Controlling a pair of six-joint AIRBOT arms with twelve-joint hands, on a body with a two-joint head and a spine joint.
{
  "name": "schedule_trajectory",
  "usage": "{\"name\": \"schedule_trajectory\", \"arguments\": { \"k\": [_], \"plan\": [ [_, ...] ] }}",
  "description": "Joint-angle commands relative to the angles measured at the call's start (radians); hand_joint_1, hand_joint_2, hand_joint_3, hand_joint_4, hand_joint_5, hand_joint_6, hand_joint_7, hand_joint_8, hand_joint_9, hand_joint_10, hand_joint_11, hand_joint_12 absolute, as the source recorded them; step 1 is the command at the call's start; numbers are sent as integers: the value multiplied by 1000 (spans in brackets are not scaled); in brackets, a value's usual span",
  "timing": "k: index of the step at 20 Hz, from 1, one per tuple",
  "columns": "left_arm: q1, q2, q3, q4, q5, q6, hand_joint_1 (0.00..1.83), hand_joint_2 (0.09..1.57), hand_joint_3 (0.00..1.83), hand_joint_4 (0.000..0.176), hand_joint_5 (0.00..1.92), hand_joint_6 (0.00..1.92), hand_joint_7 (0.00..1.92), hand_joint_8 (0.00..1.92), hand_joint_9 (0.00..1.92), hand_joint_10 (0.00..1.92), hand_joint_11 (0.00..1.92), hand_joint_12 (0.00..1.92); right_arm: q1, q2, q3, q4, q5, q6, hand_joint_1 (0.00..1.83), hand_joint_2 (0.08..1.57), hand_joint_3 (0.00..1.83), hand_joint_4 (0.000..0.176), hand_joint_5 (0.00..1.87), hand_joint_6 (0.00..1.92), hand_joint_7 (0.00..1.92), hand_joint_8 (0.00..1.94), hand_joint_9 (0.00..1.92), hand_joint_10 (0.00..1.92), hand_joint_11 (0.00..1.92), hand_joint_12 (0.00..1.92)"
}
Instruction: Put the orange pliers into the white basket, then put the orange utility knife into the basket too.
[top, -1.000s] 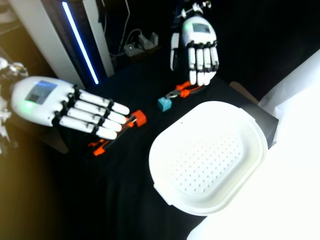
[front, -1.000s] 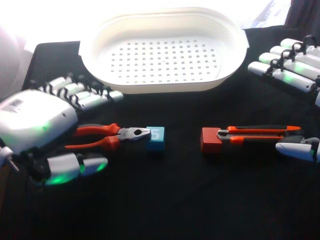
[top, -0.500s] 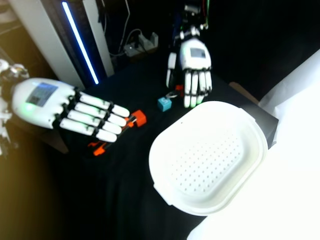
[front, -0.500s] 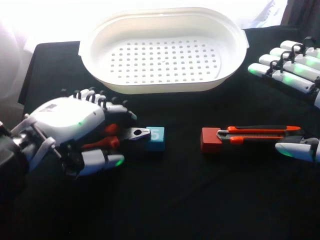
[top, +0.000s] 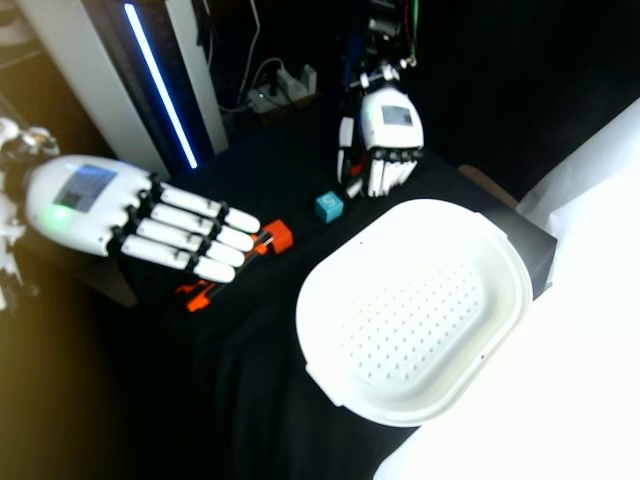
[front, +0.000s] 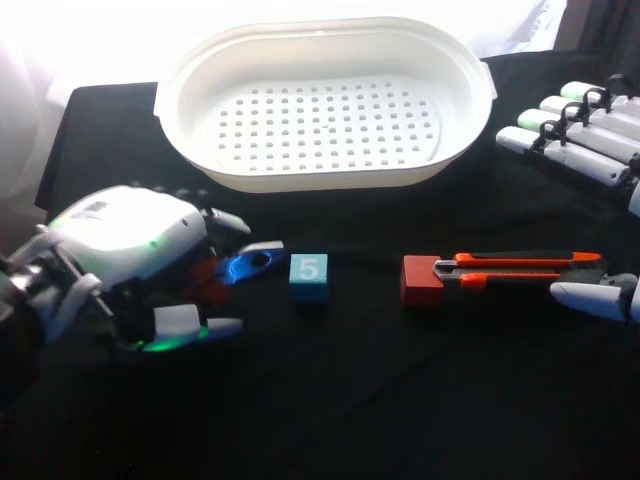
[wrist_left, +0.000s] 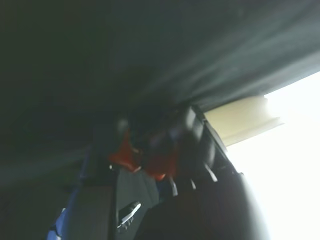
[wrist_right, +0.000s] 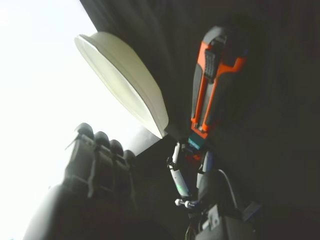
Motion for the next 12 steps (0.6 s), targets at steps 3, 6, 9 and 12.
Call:
{"name": "schedule_trajectory", "arguments": {
  "k": [3, 6, 9, 12],
  "plan": [
    [-31, 75, -42, 83, -270, -3, 1477, 1235, 0, 0, 995, 1921, 1228, 1921, 1456, 1921, 1554, 1921, 14, -1, 1, -1, 119, -5, 466, 1229, 8, 0, 0, 0, 0, 0, 0, 0, 0, 0],
    [-114, 88, -28, 131, -230, -4, 1497, 1245, 0, 0, 1020, 1921, 1294, 1921, 1554, 1921, 1650, 1921, 14, -1, 1, 1, 118, -5, 473, 1234, 7, 0, 0, 0, 0, 0, 0, 0, 0, 0],
    [-290, 26, 68, 163, -14, 1, 1484, 1218, 0, 0, 945, 1921, 1264, 1921, 1448, 1921, 1542, 1921, 14, -2, 2, 1, 115, -5, 430, 1244, 8, 0, 0, 0, 0, 0, 0, 0, 0, 0],
    [-445, -76, 183, 137, 187, 97, 1504, 1203, 0, 0, 1049, 1921, 1240, 1921, 1363, 1921, 1450, 1921, 14, -15, 10, 0, 110, -5, 467, 1238, 2, 6, 0, 0, 0, 0, 0, 0, 0, 0]
  ]
}}
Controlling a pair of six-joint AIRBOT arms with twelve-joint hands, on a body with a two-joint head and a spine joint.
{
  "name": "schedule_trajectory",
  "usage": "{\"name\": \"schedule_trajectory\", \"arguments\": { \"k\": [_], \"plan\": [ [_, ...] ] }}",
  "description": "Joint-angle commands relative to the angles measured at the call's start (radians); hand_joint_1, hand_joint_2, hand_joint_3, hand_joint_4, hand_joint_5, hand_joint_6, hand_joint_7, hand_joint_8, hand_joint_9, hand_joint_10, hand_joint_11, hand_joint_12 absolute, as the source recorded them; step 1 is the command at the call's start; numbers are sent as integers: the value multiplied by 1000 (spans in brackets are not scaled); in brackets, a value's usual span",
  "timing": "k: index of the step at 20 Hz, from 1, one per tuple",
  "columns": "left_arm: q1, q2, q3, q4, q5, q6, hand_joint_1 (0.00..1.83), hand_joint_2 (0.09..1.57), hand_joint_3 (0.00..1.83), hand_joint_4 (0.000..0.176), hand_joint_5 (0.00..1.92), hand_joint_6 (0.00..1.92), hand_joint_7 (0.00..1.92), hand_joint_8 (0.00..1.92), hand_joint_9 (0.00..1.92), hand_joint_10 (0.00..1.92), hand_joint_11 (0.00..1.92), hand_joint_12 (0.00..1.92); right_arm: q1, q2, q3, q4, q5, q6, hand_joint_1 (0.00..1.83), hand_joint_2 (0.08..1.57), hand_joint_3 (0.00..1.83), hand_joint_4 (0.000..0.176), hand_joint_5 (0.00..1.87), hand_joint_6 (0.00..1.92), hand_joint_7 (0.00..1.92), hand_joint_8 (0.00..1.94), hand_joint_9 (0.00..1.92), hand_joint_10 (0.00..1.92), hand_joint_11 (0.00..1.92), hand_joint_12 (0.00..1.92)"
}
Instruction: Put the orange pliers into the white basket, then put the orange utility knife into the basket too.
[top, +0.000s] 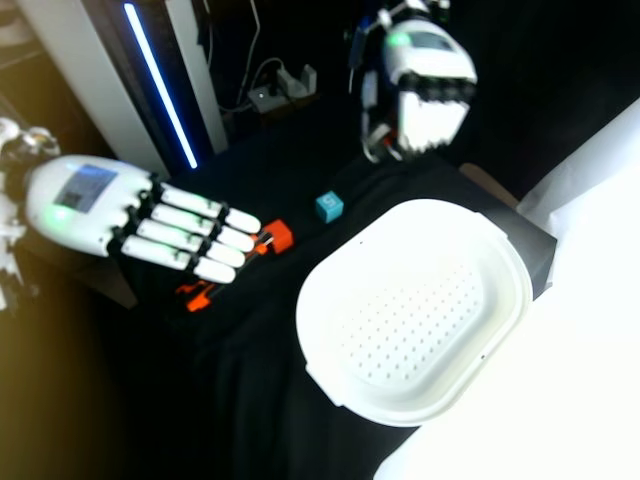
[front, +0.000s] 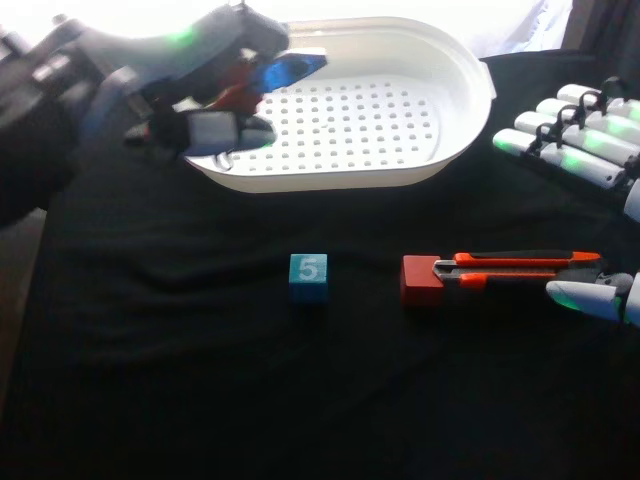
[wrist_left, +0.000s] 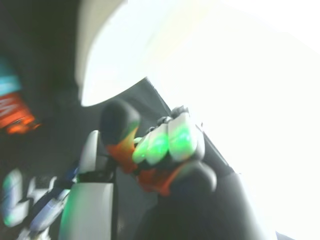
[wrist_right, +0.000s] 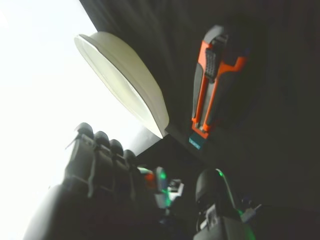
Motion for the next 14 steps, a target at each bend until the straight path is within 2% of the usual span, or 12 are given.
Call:
{"name": "schedule_trajectory", "arguments": {
  "k": [1, 2, 3, 5, 7, 8, 9, 10, 11, 12, 13, 14],
  "plan": [
    [-49, -36, 24, -31, -42, 60, 1529, 1198, 0, 0, 1026, 1921, 1222, 1921, 1335, 1921, 1417, 1921, 14, -5, 4, -4, 117, -6, 468, 1246, 5, 8, 0, 0, 0, 0, 0, 0, 0, 0],
    [-60, -78, 61, -91, -15, 114, 1531, 1199, 0, 0, 967, 1921, 1193, 1921, 1328, 1921, 1418, 1921, 14, -9, 6, -5, 116, -6, 467, 1247, 5, 12, 0, 0, 0, 0, 0, 0, 0, 0],
    [-72, -109, 98, -127, 9, 132, 1498, 1201, 0, 0, 884, 1921, 1131, 1921, 1293, 1921, 1404, 1921, 14, -10, 6, -6, 114, -6, 446, 1258, 7, 0, 0, 0, 0, 0, 0, 0, 0, 0],
    [-78, -167, 170, -185, 53, 133, 1482, 1215, 1, 0, 837, 1921, 1127, 1921, 1299, 1921, 1408, 1921, 14, -14, 9, -9, 112, -6, 445, 1258, 7, 1, 0, 0, 0, 0, 0, 0, 0, 0],
    [-83, -224, 246, -261, 109, 149, 1472, 1233, 7, 0, 752, 1921, 940, 1921, 1102, 1921, 1243, 1921, 14, -16, 10, -9, 108, -6, 438, 1247, 1, 15, 0, 0, 0, 0, 0, 0, 0, 0],
    [-82, -242, 272, -313, 128, 181, 1344, 1247, 9, 0, 649, 1921, 851, 1921, 1039, 1921, 1219, 1921, 14, -16, 10, -10, 107, -6, 457, 1232, 0, 11, 0, 0, 0, 0, 0, 0, 0, 0],
    [-82, -255, 288, -366, 141, 231, 1344, 1247, 9, 0, 649, 1921, 851, 1921, 1039, 1921, 1219, 1921, 14, -16, 10, -10, 107, -5, 457, 1232, 0, 11, 0, 0, 0, 0, 0, 0, 0, 0],
    [-80, -263, 300, -387, 146, 244, 1086, 1368, 8, 0, 445, 1642, 642, 1786, 680, 1921, 839, 1921, 14, -16, 10, -10, 107, -5, 489, 1225, 0, 12, 0, 0, 0, 0, 0, 0, 0, 0],
    [-78, -266, 306, -405, 148, 244, 1086, 1368, 8, 0, 445, 1642, 642, 1786, 680, 1921, 839, 1921, 14, -16, 10, -9, 107, -5, 489, 1225, 0, 12, 0, 0, 0, 0, 0, 0, 0, 0],
    [-78, -265, 307, -410, 149, 244, 930, 1278, 0, 0, 195, 1096, 331, 1216, 342, 1508, 366, 1865, 14, -16, 10, -9, 107, -5, 499, 1224, 0, 18, 0, 0, 0, 0, 0, 0, 0, 0],
    [-78, -265, 307, -410, 149, 244, 857, 1253, 0, 0, 141, 691, 245, 741, 209, 1113, 118, 1733, 14, -16, 10, -9, 107, -5, 499, 1227, 0, 22, 0, 0, 0, 0, 0, 0, 0, 0],
    [-78, -262, 304, -409, 147, 244, 730, 1214, 0, 38, 92, 340, 147, 266, 130, 453, 23, 1298, 14, -16, 10, -9, 107, -5, 507, 1225, 0, 14, 0, 0, 0, 0, 0, 0, 0, 0]
  ]
}}
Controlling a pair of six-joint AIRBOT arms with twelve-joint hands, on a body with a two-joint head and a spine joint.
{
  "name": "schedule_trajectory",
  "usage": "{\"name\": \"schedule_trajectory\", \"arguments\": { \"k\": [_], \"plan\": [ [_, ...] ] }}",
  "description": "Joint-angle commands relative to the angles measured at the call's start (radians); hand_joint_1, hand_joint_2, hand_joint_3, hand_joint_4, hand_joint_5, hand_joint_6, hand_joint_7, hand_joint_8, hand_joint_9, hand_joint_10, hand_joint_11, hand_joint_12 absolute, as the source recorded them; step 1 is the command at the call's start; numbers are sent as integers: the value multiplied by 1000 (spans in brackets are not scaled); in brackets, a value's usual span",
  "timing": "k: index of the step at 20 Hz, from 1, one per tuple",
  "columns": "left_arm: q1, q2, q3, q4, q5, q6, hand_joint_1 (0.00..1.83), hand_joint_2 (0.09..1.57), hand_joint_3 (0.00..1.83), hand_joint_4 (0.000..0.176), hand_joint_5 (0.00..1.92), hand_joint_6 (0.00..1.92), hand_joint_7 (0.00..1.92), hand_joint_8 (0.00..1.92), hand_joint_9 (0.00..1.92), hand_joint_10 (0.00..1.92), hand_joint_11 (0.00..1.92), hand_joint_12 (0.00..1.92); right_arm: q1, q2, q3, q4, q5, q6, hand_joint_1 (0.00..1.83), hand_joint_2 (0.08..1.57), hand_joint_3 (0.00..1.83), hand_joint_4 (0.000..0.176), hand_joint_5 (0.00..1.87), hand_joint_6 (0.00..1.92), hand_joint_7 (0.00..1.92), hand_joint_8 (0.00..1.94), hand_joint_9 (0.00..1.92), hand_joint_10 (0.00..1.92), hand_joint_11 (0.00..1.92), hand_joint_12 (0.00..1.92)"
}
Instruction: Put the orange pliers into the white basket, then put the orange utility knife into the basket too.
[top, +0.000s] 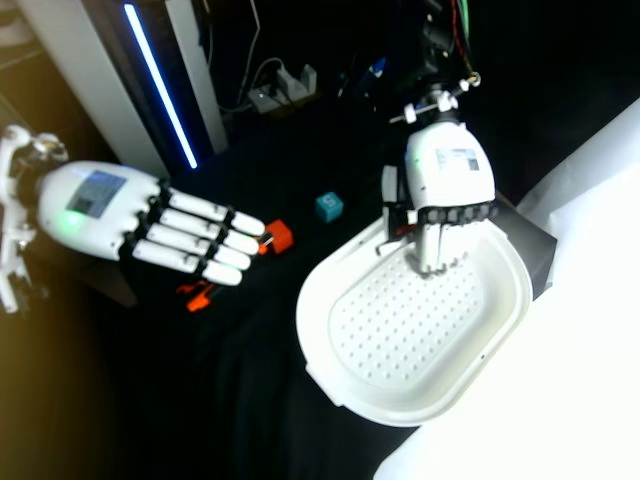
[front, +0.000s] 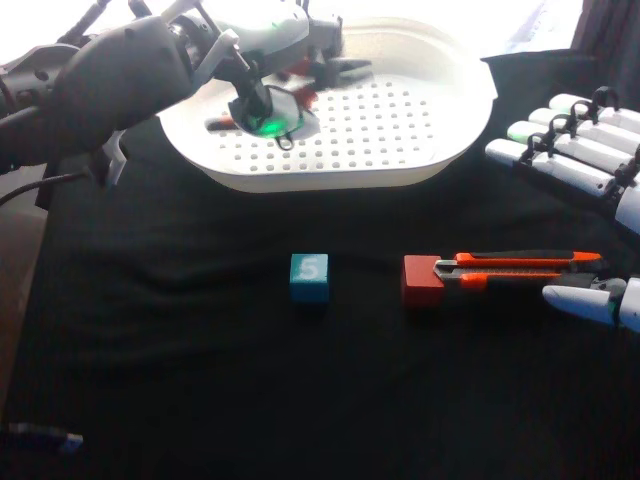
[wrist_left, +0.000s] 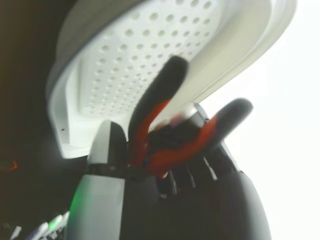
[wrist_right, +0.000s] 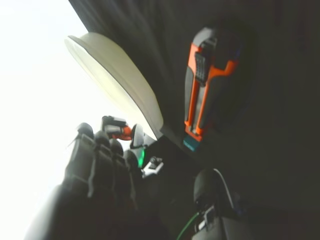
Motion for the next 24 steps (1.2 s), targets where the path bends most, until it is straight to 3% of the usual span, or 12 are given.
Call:
{"name": "schedule_trajectory", "arguments": {
  "k": [1, 3, 7, 10, 13, 14, 17, 20, 21, 22, 23, 24],
  "plan": [
    [-16, 3, -7, 11, -113, 2, 623, 1201, 0, 68, 56, 105, 48, 53, 61, 96, 4, 827, 14, -2, 2, -2, 117, -5, 509, 1226, 0, 12, 0, 0, 0, 0, 0, 0, 0, 0],
    [-17, 9, -16, 11, -125, 2, 430, 1185, 2, 98, 0, 0, 0, 0, 0, 0, 0, 10, 14, -2, 2, -1, 117, -5, 498, 1221, 0, 13, 0, 0, 0, 0, 0, 0, 0, 0],
    [-7, 33, -43, 17, -151, 1, 391, 1208, 10, 99, 0, 0, 0, 0, 0, 0, 0, 0, 14, -3, 6, 1, 117, -5, 447, 1227, 0, 0, 0, 0, 0, 0, 0, 0, 0, 0],
    [20, 141, -162, 84, -261, -15, 237, 1226, 15, 66, 0, 0, 0, 0, 0, 0, 0, 0, 14, -23, 22, 3, 109, 9, 447, 1238, 5, 0, 0, 0, 0, 0, 0, 0, 0, 0],
    [72, 258, -263, 205, -379, -153, 104, 1225, 6, 105, 0, 0, 0, 0, 0, 0, 0, 0, 15, -66, 54, 24, 71, 17, 492, 1216, 0, 1, 0, 0, 0, 0, 77, 31, 45, 23],
    [96, 292, -294, 248, -420, -216, 101, 1208, 0, 106, 0, 0, 0, 0, 0, 0, 0, 0, 16, -82, 66, 32, 54, 17, 541, 1190, 0, 4, 0, 0, 8, 1, 94, 71, 1, 545],
    [192, 388, -386, 310, -576, -319, 213, 1289, 19, 71, 0, 0, 0, 0, 0, 0, 0, 0, 20, -126, 100, 57, 3, 17, 580, 1184, 0, 0, 0, 0, 87, 12, 137, 107, 0, 668],
    [273, 443, -459, 333, -687, -331, 284, 1297, 8, 89, 0, 0, 0, 0, 0, 0, 0, 0, 21, -162, 132, 83, -42, 17, 650, 1207, 1, 0, 146, 31, 259, 27, 226, 169, 0, 887],
    [295, 455, -477, 352, -708, -344, 342, 1293, 3, 70, 3, 1, 15, 4, 25, 9, 45, 26, 23, -179, 149, 91, -61, 17, 730, 1234, 4, 0, 407, 216, 521, 268, 234, 876, 0, 1442],
    [312, 461, -487, 363, -723, -360, 404, 1299, 0, 63, 24, 3, 24, 21, 62, 3, 8, 319, 31, -195, 162, 92, -77, 17, 847, 1313, 5, 6, 546, 1304, 497, 930, 280, 1439, 132, 1823],
    [333, 462, -492, 369, -742, -388, 488, 1298, 0, 58, 45, 5, 67, 16, 87, 7, 1, 480, 40, -211, 177, 93, -93, 15, 947, 1340, 4, 0, 570, 1581, 597, 1701, 590, 1825, 541, 1901],
    [359, 462, -492, 370, -765, -421, 546, 1306, 0, 40, 44, 2, 79, 7, 89, 5, 0, 545, 51, -222, 186, 109, -99, -4, 972, 1363, 11, 0, 548, 1686, 734, 1893, 777, 1902, 745, 1917]
  ]
}}
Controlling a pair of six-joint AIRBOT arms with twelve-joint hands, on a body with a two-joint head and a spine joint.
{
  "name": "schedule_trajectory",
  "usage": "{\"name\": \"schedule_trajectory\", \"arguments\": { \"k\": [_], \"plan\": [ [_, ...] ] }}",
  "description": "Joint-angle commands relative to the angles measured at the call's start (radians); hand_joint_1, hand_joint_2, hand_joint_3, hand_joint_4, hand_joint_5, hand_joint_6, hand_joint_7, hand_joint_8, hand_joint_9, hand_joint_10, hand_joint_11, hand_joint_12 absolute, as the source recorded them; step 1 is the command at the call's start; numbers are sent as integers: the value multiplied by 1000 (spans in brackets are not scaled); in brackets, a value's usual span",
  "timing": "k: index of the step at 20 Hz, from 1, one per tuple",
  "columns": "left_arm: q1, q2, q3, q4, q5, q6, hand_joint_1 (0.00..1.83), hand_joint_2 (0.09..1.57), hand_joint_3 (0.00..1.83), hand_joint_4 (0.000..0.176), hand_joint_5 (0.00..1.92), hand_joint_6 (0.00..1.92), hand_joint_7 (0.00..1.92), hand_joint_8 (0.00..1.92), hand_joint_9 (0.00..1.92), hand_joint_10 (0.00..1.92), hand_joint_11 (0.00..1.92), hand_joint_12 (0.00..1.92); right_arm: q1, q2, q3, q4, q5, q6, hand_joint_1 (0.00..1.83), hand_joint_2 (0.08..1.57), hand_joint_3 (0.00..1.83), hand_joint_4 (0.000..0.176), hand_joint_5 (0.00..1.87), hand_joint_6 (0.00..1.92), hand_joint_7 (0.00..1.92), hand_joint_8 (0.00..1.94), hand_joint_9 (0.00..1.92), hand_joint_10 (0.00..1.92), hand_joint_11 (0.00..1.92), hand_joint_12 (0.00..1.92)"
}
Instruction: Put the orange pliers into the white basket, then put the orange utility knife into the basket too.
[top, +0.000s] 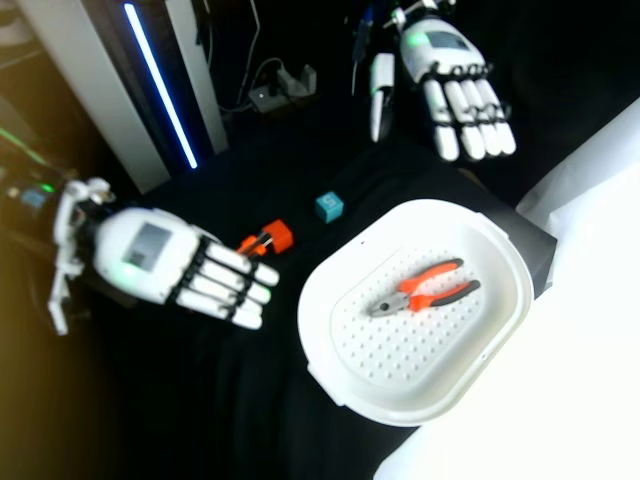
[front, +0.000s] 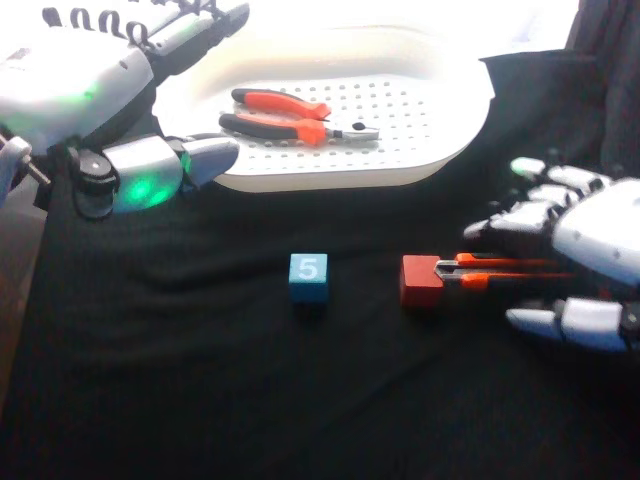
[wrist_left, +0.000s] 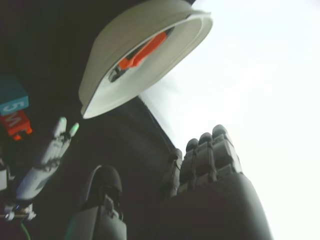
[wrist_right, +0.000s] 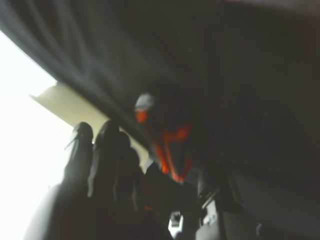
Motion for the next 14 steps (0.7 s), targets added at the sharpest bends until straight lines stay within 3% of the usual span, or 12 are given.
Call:
{"name": "schedule_trajectory", "arguments": {
  "k": [1, 2, 3, 5, 6, 7, 9, 12, 14],
  "plan": [
    [2, 4, 0, 9, -146, -19, 546, 1306, 0, 40, 44, 2, 79, 7, 89, 5, 0, 545, 10, -6, 4, 4, 61, -17, 972, 1363, 11, 0, 548, 1686, 734, 1893, 777, 1902, 745, 1917],
    [15, 4, 0, 8, -162, -35, 485, 1318, 1, 48, 47, 1, 79, 2, 59, 3, 0, 361, 23, -7, 5, 5, 62, -26, 1342, 1230, 0, 0, 912, 1912, 1154, 1939, 1227, 1920, 1267, 1921],
    [27, 4, -1, 4, -175, -43, 410, 1322, 1, 52, 45, 0, 68, 0, 51, 0, 0, 309, 32, -5, 4, 5, 75, -31, 1411, 1207, 0, 0, 1011, 1919, 1224, 1941, 1320, 1921, 1373, 1921],
    [45, 4, -1, -1, -190, -55, 367, 1326, 0, 43, 60, 3, 87, 2, 72, 5, 0, 394, 51, 14, -20, 3, 131, -53, 1394, 1242, 0, 0, 1084, 1921, 1265, 1941, 1374, 1921, 1398, 1921],
    [47, 4, -1, -2, -192, -55, 357, 1335, 1, 36, 61, 1, 85, 0, 63, 2, 0, 338, 51, 16, -36, -6, 162, -56, 1379, 1248, 0, 0, 1089, 1921, 1269, 1941, 1377, 1921, 1399, 1921],
    [49, 5, -1, -4, -193, -57, 368, 1341, 1, 45, 51, 2, 72, 2, 48, 4, 0, 239, 51, 43, -60, -21, 212, -56, 1367, 1249, 0, 0, 1057, 1921, 1277, 1941, 1400, 1921, 1431, 1921],
    [53, 5, -2, -4, -196, -58, 347, 1361, 7, 31, 44, 0, 64, 1, 50, 5, 0, 221, 58, 87, -94, -49, 276, -56, 1340, 1264, 0, 0, 1028, 1921, 1283, 1941, 1441, 1921, 1501, 1921],
    [82, 19, -19, -8, -222, -58, 330, 1357, 3, 27, 45, 1, 59, 0, 44, 2, 0, 221, 123, 117, -111, -106, 303, -56, 1390, 1274, 3, 0, 1023, 1921, 1280, 1941, 1452, 1921, 1501, 1921],
    [116, 25, -36, -19, -251, -58, 340, 1342, 0, 55, 81, 7, 43, 1, 10, 0, 0, 74, 205, 114, -93, -146, 256, -56, 1338, 1284, 4, 0, 916, 1921, 1176, 1941, 1362, 1921, 1426, 1921]
  ]
}}
